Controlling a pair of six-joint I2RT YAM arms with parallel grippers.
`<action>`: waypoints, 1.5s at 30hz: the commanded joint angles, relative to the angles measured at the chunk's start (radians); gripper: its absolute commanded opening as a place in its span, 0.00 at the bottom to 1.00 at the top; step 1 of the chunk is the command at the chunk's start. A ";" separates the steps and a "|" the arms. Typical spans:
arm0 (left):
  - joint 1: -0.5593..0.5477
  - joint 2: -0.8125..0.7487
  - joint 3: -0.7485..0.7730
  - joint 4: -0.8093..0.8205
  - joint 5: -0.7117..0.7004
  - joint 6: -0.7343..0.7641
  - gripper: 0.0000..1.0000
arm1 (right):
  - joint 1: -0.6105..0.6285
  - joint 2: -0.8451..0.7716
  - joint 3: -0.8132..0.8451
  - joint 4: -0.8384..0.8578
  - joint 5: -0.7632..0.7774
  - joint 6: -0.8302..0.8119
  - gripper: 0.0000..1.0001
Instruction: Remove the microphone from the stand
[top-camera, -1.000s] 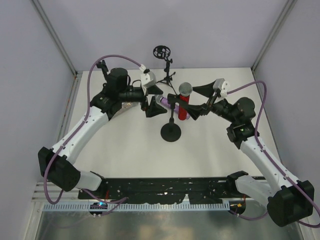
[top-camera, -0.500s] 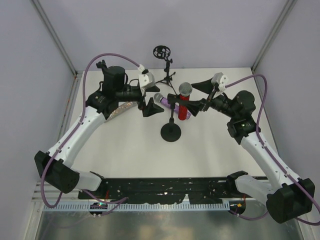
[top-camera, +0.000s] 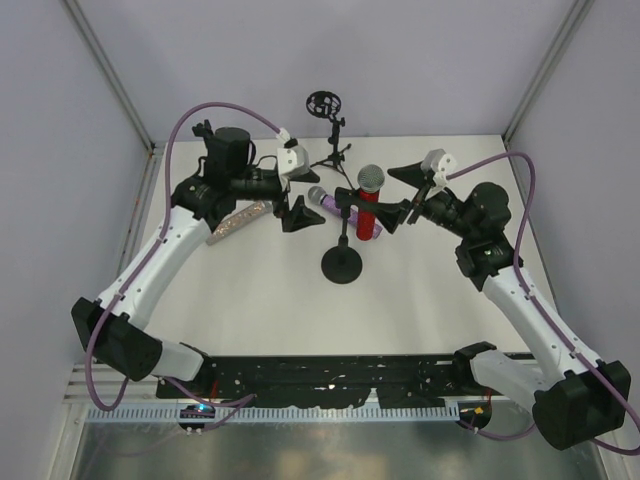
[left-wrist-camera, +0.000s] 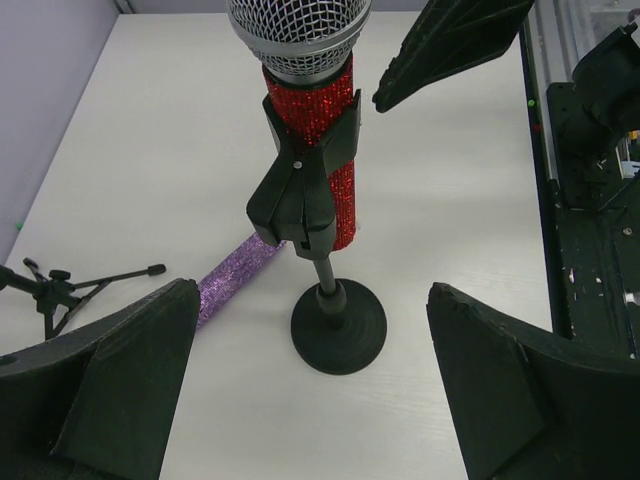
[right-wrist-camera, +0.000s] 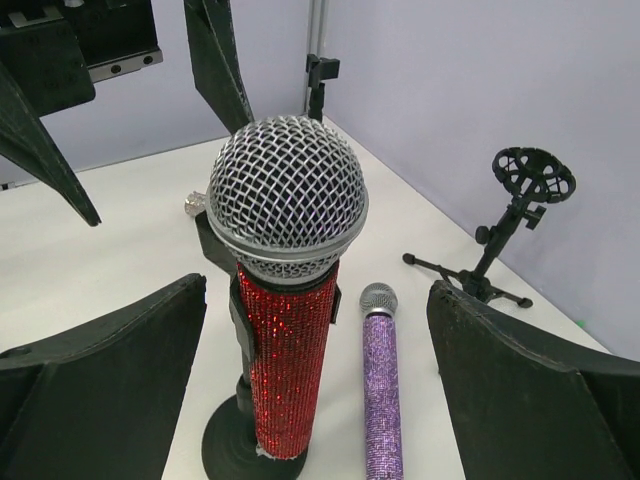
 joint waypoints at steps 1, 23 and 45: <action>0.008 0.010 -0.004 -0.012 0.049 0.027 1.00 | -0.021 -0.045 -0.007 0.032 0.027 -0.025 0.95; -0.021 0.194 0.195 0.033 0.091 -0.161 1.00 | -0.035 0.024 0.093 0.095 -0.134 0.100 0.95; -0.094 0.284 0.252 -0.059 0.078 -0.148 0.90 | -0.002 0.092 0.068 0.212 -0.163 0.136 0.73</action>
